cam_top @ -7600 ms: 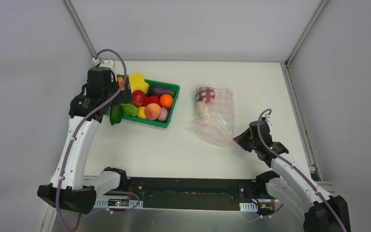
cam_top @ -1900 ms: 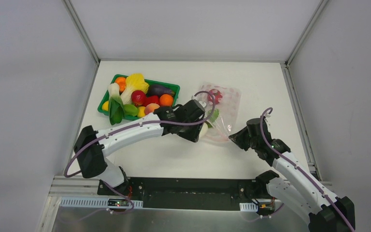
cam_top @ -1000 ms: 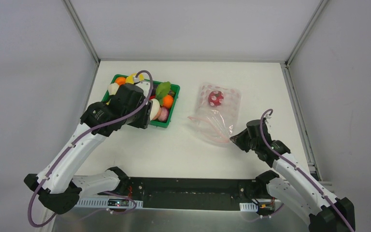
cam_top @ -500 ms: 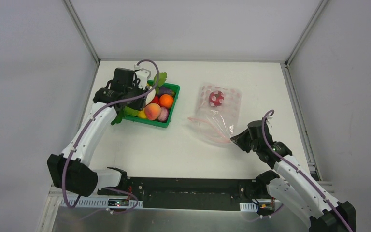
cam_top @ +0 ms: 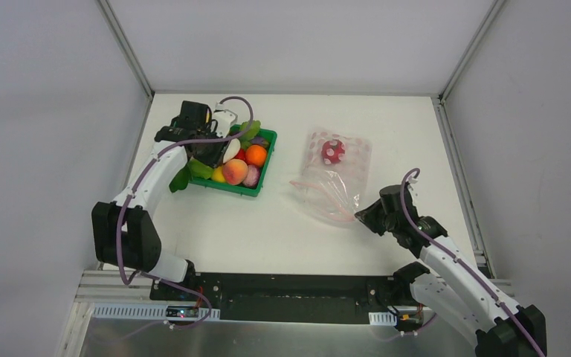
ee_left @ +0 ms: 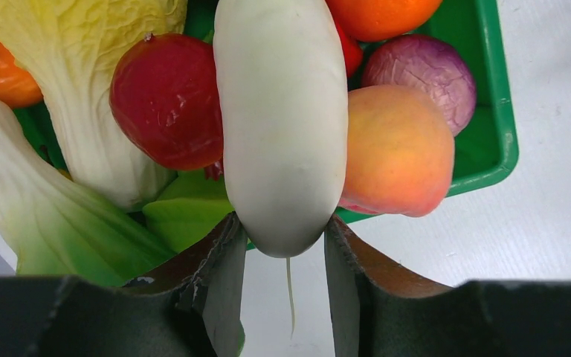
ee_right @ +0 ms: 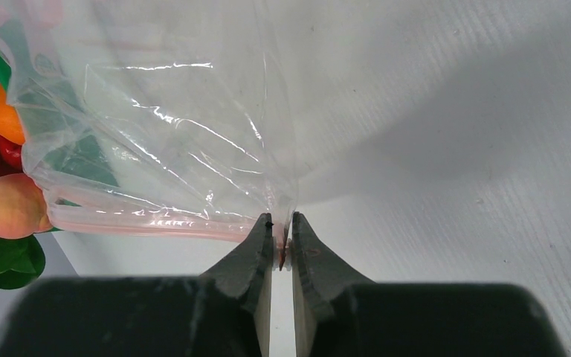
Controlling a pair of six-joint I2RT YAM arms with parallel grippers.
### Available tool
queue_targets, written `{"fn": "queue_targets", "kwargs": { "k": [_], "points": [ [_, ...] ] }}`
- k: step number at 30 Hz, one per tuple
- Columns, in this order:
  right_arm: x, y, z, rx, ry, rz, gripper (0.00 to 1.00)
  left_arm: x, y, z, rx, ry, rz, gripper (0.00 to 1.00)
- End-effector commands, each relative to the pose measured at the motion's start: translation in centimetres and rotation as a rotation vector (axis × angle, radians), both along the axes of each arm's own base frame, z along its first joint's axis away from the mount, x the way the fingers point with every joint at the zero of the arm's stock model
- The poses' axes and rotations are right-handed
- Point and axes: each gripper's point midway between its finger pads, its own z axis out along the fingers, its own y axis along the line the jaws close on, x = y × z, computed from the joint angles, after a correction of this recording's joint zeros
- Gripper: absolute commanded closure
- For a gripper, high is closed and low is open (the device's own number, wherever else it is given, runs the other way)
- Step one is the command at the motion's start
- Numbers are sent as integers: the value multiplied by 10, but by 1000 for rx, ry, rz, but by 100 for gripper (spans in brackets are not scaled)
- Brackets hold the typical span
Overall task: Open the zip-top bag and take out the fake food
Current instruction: Place the fake vegetable in the bin.
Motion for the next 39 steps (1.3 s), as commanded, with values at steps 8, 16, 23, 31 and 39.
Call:
{"fn": "queue_targets", "kwargs": {
  "k": [8,16,23,31,39],
  "points": [
    [1,2,-6,-17,15,20,100,19,11,0,58,-26,37,50],
    [2,4,-4,-17,11,32,100,16,13,21,32,-72,87,38],
    [2,5,1,-16,3,46,100,12,13,69,-97,-168,289,12],
    [0,7,7,18,-6,37,100,-28,-12,98,-153,-234,414,7],
    [-5,22,13,112,-3,47,100,-88,-82,75,-408,-123,377,10]
  ]
}}
